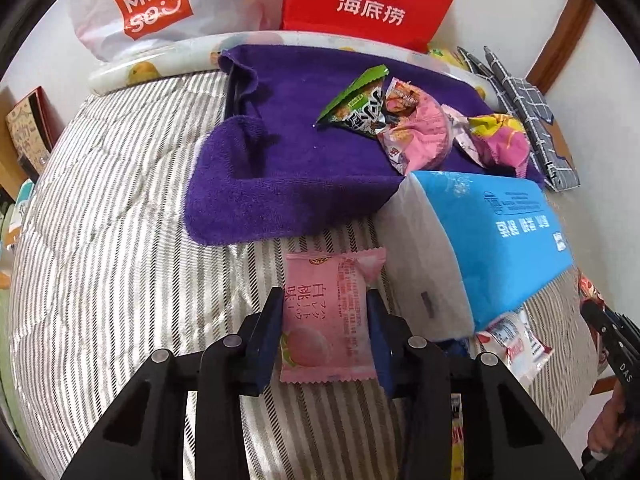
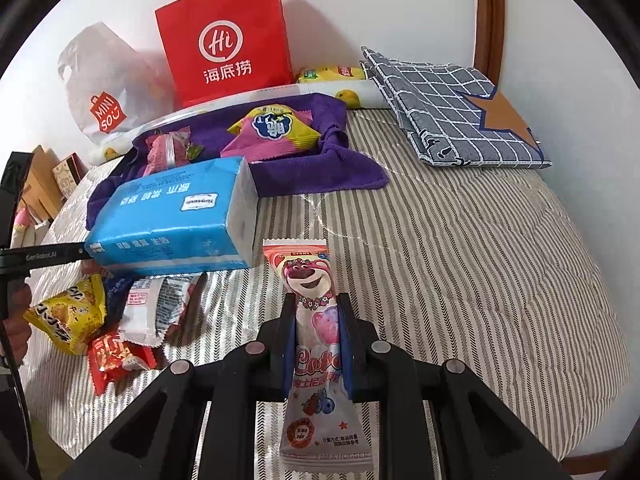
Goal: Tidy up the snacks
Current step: 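Grasp the Lotso lollipop with the right gripper while the left grasps the pink peach packet, then lift both packets and carry them over the purple towel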
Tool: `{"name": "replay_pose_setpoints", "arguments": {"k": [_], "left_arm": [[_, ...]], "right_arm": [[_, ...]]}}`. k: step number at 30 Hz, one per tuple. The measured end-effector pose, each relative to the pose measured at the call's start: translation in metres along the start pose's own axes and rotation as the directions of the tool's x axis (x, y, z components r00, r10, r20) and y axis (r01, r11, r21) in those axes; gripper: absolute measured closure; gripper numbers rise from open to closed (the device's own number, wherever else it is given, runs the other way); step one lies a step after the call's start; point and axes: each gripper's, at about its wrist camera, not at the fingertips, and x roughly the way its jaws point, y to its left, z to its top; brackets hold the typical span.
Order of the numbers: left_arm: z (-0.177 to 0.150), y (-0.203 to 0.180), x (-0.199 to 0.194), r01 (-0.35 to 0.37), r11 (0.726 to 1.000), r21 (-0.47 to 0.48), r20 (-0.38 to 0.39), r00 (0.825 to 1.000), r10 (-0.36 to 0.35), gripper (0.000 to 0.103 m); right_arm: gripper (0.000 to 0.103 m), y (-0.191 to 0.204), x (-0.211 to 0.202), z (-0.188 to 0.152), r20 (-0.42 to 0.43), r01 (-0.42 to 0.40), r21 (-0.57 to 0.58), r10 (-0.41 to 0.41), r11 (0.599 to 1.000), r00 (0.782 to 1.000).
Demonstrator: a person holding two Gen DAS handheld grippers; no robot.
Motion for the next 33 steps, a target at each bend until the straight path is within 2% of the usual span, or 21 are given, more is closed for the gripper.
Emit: {"name": "replay_pose_setpoints", "arguments": {"k": [19,33], "left_arm": [[-0.028,-0.003,-0.052,0.064,0.998,-0.006,0.039,0.997,-0.063,0.063],[-0.026,-0.018,-0.072,0.121,0.992,0.03,0.072,0.99,-0.123,0.063]], "right_arm": [[0.085,0.022,-0.033,0.002,0.054,-0.006,-0.004,0.006,1.0,0.999],[0.085,0.034,-0.046,0.014,0.083,-0.003,-0.009,0.004,1.0,0.997]]}}
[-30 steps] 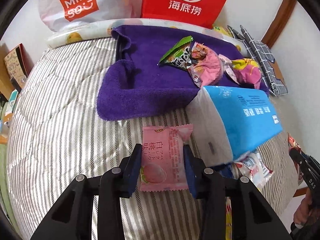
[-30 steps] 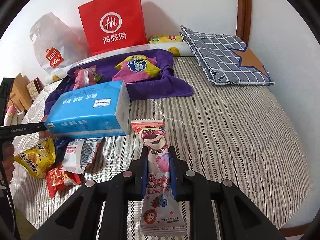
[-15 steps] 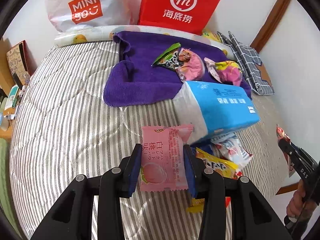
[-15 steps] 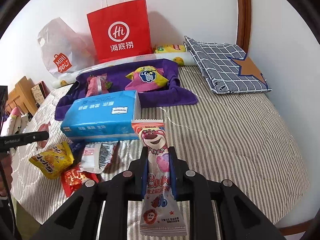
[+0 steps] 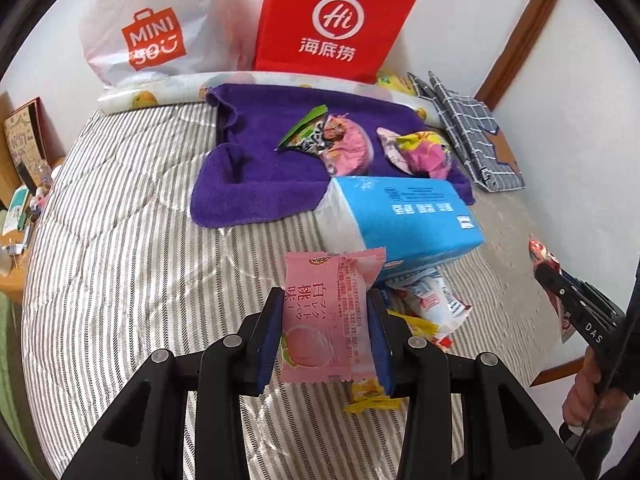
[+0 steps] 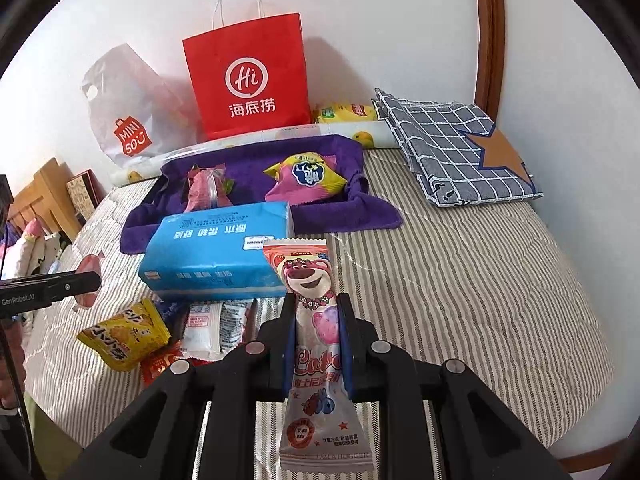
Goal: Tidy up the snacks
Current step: 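Lift both packets and carry them over the purple towel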
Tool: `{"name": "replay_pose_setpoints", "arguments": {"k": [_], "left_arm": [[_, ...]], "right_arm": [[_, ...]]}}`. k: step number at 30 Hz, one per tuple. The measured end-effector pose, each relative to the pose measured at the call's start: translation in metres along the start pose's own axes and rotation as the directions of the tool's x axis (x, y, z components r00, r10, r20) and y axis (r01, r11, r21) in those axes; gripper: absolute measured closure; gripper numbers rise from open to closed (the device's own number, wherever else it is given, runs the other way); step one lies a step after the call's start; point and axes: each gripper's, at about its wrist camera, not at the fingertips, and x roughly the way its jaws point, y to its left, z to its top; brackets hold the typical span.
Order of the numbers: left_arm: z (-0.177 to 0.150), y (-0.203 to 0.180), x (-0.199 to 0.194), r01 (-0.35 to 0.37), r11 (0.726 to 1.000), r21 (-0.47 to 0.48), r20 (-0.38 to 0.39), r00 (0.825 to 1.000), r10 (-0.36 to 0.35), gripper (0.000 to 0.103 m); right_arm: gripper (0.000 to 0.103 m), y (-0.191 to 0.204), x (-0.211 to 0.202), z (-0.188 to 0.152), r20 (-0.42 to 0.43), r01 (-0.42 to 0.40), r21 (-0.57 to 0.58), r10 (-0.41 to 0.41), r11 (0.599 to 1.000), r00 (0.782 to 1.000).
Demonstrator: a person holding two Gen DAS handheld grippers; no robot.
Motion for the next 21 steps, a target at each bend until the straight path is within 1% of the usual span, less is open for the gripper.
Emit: {"name": "replay_pose_setpoints", "arguments": {"k": [5,21], "left_arm": [[0.002,-0.006,-0.003,0.036,0.999,0.005,0.0,0.999,-0.036,0.063],[0.019,-0.026,-0.009,0.071,0.997,0.032,0.019,0.997,-0.071,0.063]], "right_arm": [[0.085,0.005,-0.004,0.007,0.015,-0.003,-0.006,0.004,1.0,1.0],[0.085,0.013,-0.011,0.031,0.055,-0.027,0.001,0.027,1.0,0.998]]}}
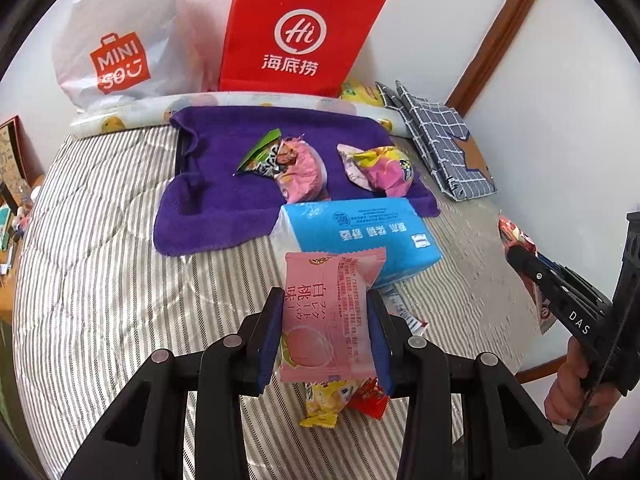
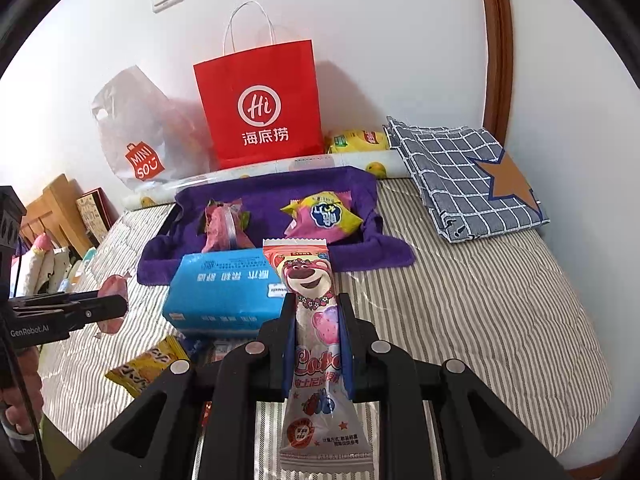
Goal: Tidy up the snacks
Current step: 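Lift both packets and carry them over the purple towel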
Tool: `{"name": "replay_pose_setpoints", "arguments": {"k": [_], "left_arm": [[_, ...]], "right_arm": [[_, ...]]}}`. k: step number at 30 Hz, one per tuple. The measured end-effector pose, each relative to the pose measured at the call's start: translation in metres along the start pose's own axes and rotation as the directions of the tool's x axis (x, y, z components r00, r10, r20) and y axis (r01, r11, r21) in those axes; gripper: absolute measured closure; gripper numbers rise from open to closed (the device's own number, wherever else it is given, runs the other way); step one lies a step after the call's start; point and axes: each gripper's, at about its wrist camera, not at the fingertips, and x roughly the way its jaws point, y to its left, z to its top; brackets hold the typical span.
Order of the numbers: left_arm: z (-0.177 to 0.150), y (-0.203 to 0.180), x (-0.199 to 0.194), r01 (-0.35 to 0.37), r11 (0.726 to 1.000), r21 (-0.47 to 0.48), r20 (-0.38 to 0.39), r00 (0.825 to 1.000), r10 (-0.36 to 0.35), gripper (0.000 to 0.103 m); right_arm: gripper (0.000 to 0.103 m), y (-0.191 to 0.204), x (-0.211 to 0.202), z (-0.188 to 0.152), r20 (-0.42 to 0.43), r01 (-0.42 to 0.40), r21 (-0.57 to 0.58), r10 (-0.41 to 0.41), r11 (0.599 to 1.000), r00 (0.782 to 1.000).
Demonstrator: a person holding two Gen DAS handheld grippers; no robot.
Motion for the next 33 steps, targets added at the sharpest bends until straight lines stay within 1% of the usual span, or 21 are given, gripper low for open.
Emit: {"name": "replay_pose_setpoints", "arguments": {"k": [12,33], "left_arm": [[0.015,-0.007,0.001,0.008,1.0,0.013,0.008,1.0,-0.008,0.063],[0.024,-0.009,0.007,0.016,1.0,0.017,0.007,1.0,-0.016,0.063]], "right_arm": [[0.085,0.003,0.001,0.015,0.017,-0.013,-0.006,0.013,1.0,1.0],[0.085,0.007,0.009,0.026,0.02,-0.019,-0.007,0.019,1.0,1.0]]}}
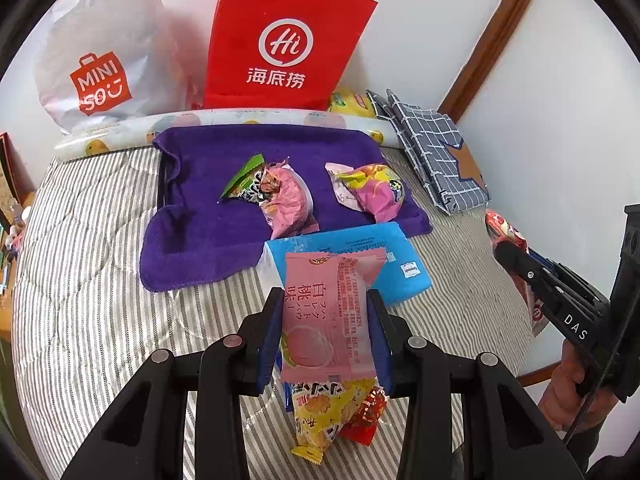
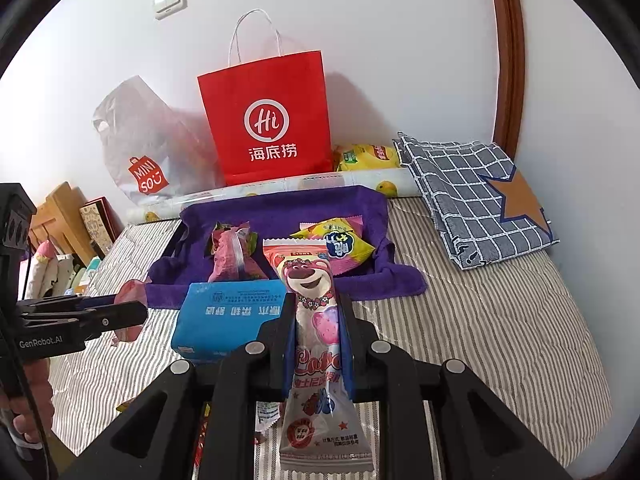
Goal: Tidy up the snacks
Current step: 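Lift both packets and carry them over the purple towel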
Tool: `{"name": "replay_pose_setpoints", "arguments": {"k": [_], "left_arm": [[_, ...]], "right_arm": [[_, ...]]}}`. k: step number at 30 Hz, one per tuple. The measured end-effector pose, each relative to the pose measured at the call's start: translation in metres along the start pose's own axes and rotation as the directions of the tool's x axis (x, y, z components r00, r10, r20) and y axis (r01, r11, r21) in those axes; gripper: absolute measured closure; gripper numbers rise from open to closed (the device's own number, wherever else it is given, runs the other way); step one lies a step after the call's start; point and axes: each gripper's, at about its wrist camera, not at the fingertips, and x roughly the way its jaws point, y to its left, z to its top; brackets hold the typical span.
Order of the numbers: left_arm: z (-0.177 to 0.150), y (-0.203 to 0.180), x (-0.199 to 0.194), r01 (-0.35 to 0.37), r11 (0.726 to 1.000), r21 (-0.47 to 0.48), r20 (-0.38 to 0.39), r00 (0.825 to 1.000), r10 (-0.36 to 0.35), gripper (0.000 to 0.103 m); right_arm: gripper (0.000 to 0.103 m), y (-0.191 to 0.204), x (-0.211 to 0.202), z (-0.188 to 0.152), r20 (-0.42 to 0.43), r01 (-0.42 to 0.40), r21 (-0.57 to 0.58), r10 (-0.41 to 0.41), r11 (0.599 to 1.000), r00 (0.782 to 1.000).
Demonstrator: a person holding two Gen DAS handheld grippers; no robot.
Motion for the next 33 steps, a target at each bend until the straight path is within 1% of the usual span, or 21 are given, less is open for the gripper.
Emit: {"name": "replay_pose_setpoints", "arguments": {"k": [26,33], "left_arm": [[0.016,0.007,0.011,0.005,1.0,-0.007,-0.005,1.0,-0.005,0.063],[0.019,0.008,0.011,0.005,1.0,-0.01,-0.003,1.0,-0.005,0.063]], "right_arm": [[0.085,0.003,0.011,0.008,-0.006,-0.003,-0.005,0.003,1.0,1.0],[0.085,0.006,0.02,0.016,-0.008,-0.007,-0.006,0.007,1.0,1.0]]}}
